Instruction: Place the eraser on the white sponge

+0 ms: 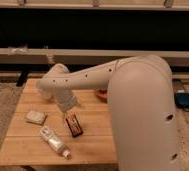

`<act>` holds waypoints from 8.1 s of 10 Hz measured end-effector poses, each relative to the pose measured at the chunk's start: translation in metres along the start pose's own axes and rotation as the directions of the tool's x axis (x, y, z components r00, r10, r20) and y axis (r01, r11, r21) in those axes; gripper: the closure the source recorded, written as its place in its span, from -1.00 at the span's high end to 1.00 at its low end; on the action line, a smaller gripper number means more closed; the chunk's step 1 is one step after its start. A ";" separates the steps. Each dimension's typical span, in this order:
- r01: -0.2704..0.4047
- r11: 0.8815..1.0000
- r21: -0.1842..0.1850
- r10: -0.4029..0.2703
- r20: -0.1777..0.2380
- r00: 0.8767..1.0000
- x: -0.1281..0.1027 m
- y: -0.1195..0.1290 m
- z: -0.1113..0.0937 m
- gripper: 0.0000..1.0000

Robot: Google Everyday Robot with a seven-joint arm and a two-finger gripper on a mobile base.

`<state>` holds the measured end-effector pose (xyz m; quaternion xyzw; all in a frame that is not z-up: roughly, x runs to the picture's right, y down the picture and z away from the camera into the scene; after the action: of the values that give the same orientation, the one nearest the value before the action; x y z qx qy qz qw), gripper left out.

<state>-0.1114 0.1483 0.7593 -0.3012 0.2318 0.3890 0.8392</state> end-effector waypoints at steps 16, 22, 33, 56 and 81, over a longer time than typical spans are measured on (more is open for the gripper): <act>-0.095 0.995 -0.020 0.093 -0.081 0.992 -0.008 0.015 0.093 -0.14; -0.070 0.998 -0.009 0.070 -0.015 0.997 -0.036 0.010 0.058 -1.00; 0.494 0.866 -0.082 -0.481 0.136 0.866 -0.092 0.161 -0.019 -1.00; 0.574 0.818 -0.027 -0.561 0.184 0.807 -0.220 0.165 -0.029 -1.00; 0.484 0.873 -0.067 -0.474 0.124 0.872 -0.122 0.119 0.009 0.60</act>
<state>-0.2767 0.1531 0.8030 -0.3685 0.0872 0.1947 0.9048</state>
